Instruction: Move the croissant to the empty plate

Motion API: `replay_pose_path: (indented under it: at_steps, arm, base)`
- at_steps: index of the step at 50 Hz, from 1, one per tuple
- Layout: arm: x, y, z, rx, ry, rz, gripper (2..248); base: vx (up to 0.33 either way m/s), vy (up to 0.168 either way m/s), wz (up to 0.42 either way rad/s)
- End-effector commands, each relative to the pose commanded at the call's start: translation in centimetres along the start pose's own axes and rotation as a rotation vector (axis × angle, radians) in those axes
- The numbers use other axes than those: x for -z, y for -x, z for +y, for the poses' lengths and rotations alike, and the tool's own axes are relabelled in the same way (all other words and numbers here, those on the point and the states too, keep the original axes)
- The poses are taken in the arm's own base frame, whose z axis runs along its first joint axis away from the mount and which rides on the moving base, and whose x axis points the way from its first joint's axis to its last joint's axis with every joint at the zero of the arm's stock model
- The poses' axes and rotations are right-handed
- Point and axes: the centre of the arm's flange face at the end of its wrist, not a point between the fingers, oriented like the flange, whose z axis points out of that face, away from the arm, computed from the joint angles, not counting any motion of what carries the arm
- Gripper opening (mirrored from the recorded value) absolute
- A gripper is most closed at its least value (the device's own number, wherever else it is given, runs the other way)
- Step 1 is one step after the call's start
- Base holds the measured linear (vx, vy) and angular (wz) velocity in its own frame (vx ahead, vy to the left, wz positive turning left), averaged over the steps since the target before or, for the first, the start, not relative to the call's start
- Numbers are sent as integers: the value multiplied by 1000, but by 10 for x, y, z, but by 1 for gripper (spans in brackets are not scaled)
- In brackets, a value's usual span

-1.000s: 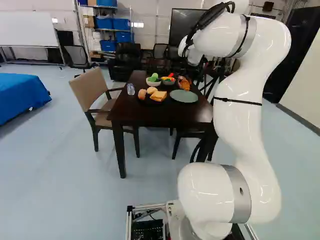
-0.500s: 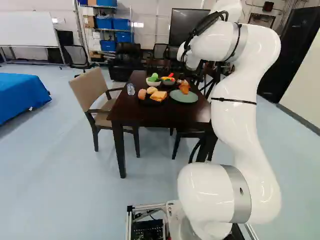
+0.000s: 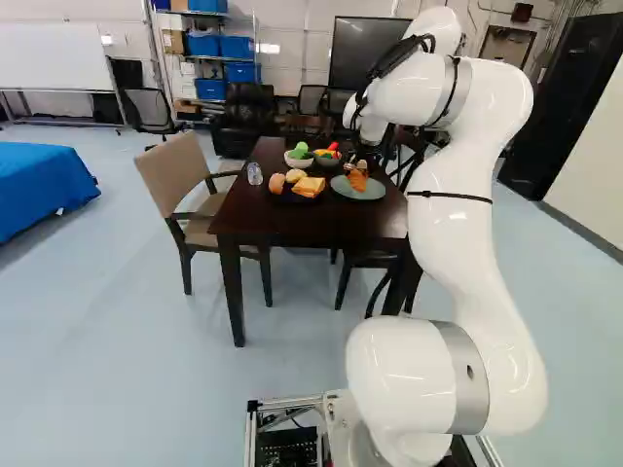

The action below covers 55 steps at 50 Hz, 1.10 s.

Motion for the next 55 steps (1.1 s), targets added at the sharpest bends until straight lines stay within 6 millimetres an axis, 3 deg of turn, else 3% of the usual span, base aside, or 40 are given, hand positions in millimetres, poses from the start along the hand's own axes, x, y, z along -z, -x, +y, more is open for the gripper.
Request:
replay_pose_path:
  at_steps: [17, 18, 22, 23, 27, 28, 32, 33, 55]
  arm:
    - [-3, 1, 0, 0, 0, -3, 137]
    - [-3, 1, 0, 0, 0, -3, 155]
    - [-3, 1, 0, 0, 0, -3, 155]
    - [-3, 1, 0, 0, 0, -3, 187]
    - [-3, 1, 0, 0, 0, -3, 187]
    - [-3, 1, 0, 0, 0, -3, 220]
    - [-3, 1, 0, 0, 0, -3, 220]
    - [-3, 1, 0, 0, 0, -3, 247]
    - [10, -3, 0, 0, 0, 13, 247]
  base:
    - [0, 0, 0]
    - [0, 0, 0]
    - [0, 0, 0]
    - [0, 0, 0]
    - [0, 0, 0]
    - [0, 0, 0]
    - [0, 0, 0]
    - [0, 0, 0]
    - [0, 0, 0]
